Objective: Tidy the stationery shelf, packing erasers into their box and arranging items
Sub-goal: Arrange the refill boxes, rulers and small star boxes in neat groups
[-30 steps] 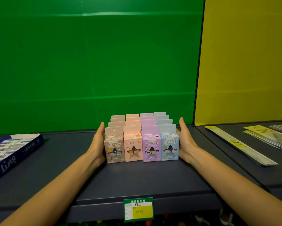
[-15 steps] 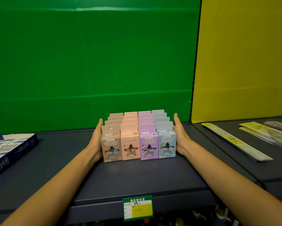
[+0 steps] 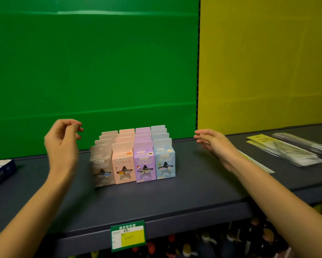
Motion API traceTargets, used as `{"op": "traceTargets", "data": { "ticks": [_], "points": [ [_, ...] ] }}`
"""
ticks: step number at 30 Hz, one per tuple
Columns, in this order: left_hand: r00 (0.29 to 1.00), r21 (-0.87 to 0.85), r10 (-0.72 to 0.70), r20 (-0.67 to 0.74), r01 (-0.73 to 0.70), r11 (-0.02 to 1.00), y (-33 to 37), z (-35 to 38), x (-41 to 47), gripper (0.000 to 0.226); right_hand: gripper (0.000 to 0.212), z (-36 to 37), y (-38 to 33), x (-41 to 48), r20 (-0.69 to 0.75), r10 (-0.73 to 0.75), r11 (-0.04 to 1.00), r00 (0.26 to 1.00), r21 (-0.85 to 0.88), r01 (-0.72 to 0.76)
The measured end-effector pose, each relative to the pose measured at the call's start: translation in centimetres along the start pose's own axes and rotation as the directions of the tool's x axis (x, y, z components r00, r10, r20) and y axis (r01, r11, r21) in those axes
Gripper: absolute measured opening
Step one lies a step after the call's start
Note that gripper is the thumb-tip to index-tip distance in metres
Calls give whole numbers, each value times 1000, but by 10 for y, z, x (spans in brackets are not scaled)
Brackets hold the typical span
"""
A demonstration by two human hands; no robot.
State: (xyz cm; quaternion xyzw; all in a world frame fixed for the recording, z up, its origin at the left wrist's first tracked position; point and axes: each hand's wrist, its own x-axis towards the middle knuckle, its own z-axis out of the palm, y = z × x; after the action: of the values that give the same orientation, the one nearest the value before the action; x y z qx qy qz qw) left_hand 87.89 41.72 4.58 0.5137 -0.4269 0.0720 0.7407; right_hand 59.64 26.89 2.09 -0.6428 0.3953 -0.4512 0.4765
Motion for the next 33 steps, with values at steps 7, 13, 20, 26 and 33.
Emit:
{"op": "traceTargets", "data": {
  "ticks": [7,13,20,26,33],
  "points": [
    [931,-25,269,247,-272,962,63,70,-77,12,28,-94,6,10,-62,18,1000,998,13,-17],
    [778,120,10,628,-109,987,59,179,-130,9,38,-151,32,27,-30,188,982,982,20,-187],
    [524,580,-464,714,-72,812,29,282,-162,39,40,-165,59,49,97,321,944,942,54,-327],
    [493,679,-583,645,-20,734,31,332,-168,45,44,-153,63,62,146,308,949,940,18,-313],
    [492,696,-658,570,138,705,35,355,-177,46,45,-141,59,61,210,307,950,928,-17,-311]
  ]
}}
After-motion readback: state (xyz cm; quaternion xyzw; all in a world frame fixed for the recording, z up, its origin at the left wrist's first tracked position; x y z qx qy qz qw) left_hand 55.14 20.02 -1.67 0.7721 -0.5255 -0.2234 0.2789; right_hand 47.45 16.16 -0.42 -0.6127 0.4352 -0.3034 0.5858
